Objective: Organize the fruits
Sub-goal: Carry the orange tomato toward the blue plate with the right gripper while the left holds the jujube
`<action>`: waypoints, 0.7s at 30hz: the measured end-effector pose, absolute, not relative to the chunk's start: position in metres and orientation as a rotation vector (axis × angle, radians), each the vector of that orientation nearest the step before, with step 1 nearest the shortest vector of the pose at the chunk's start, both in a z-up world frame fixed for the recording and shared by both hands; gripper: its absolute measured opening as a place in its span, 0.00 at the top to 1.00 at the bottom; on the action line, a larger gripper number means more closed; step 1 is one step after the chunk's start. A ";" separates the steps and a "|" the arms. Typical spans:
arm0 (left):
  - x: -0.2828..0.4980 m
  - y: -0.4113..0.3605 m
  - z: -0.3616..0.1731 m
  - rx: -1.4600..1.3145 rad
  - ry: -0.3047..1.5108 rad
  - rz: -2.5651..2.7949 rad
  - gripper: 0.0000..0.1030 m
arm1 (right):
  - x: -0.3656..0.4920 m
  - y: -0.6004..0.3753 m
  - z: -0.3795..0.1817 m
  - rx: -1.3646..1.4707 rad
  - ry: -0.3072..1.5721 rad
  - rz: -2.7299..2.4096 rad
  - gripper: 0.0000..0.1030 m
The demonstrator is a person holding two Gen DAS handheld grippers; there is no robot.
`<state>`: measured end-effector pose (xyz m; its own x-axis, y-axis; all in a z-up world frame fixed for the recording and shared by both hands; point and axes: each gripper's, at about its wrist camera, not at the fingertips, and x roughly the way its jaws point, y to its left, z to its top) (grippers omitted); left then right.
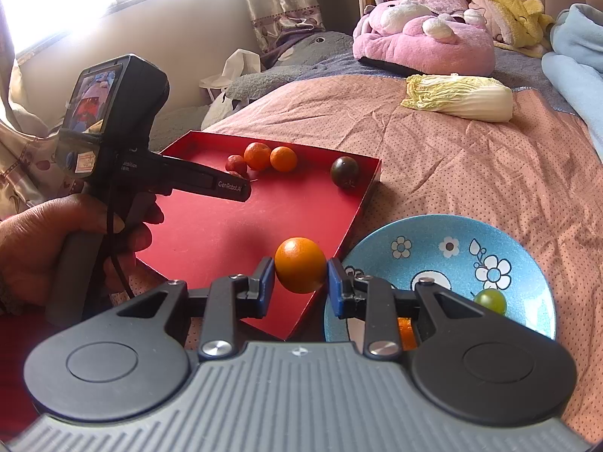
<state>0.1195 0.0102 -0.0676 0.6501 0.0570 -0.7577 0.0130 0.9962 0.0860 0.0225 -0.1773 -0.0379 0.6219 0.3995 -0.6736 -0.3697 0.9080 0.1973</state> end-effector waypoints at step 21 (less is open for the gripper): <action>0.114 0.010 -0.063 0.073 0.854 0.000 0.64 | 0.016 -0.173 -0.039 0.048 0.783 0.463 0.66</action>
